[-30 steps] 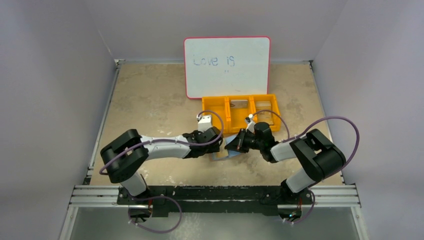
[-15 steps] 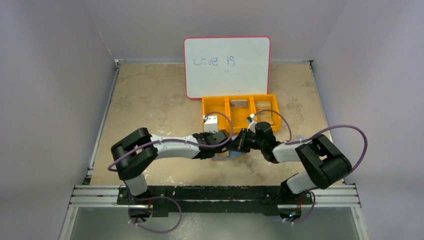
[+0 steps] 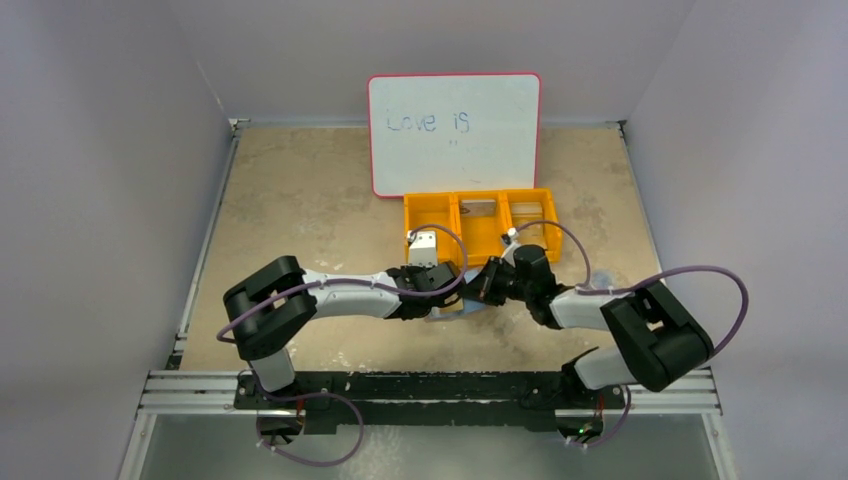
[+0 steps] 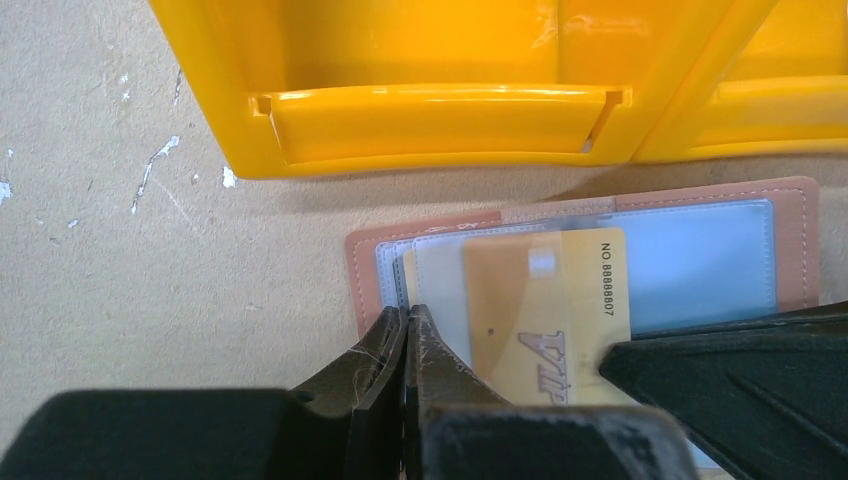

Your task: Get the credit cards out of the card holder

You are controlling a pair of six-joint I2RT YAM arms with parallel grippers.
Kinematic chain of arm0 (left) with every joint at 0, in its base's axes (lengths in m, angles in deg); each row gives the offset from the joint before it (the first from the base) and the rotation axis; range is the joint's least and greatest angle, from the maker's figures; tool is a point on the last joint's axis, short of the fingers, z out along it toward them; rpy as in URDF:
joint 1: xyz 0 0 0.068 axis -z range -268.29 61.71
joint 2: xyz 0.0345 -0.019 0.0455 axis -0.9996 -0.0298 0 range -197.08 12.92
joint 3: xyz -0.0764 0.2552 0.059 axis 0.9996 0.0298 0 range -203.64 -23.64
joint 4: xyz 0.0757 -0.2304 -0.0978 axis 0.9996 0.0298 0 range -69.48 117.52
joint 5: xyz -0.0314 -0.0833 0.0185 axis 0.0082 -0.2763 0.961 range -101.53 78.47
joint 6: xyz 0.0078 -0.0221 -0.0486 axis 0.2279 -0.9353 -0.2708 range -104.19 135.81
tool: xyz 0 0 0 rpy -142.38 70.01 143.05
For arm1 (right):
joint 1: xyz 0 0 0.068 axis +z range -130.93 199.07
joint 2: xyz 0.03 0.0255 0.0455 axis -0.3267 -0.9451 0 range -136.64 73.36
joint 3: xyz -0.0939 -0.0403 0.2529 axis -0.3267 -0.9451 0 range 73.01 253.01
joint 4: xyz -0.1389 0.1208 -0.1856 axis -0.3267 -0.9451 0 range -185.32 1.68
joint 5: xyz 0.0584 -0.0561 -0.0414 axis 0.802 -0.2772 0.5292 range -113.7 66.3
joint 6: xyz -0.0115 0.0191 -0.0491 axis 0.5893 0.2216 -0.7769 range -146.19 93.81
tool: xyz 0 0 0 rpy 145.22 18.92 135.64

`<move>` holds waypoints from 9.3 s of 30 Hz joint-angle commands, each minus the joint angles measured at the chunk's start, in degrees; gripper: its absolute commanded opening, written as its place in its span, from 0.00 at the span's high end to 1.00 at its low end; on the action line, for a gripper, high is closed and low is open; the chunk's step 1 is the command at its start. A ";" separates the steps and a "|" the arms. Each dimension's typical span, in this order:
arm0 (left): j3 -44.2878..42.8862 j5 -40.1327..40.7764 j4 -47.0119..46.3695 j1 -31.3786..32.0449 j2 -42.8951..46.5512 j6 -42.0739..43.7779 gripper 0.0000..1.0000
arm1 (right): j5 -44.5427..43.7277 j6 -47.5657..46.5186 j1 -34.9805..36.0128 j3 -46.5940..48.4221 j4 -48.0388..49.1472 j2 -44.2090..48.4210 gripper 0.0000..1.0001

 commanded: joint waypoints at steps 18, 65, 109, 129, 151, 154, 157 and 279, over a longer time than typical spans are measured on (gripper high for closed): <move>2.85 -3.16 5.88 0.02 -1.73 0.52 1.00 | -5.37 -7.48 -3.97 2.15 -19.21 17.79 1.00; -0.52 -42.67 -7.85 -14.51 42.44 45.33 0.07 | 24.23 -42.05 -3.58 13.57 -9.53 27.23 1.00; -5.47 -57.23 -0.78 -15.17 36.92 52.69 1.00 | 44.40 -50.57 -3.29 30.15 -22.56 17.47 0.55; -3.07 -55.81 -5.11 -15.17 37.58 50.47 1.00 | 48.49 -55.43 -3.33 35.02 -25.79 12.66 1.00; -7.28 -5.83 0.75 -21.50 27.64 34.13 0.21 | 7.94 -97.28 -18.28 56.28 -66.85 6.63 1.00; -7.92 -7.17 -0.52 -21.87 23.53 32.11 0.21 | 7.12 -101.18 -21.77 60.53 -72.89 2.92 1.00; -10.22 -7.67 0.00 -22.03 19.42 30.98 0.20 | 8.10 -103.84 -26.05 62.01 -75.80 0.83 1.00; 14.64 -27.84 -7.71 -32.38 35.90 12.82 0.29 | -4.76 -19.27 6.75 24.82 -22.14 14.59 0.59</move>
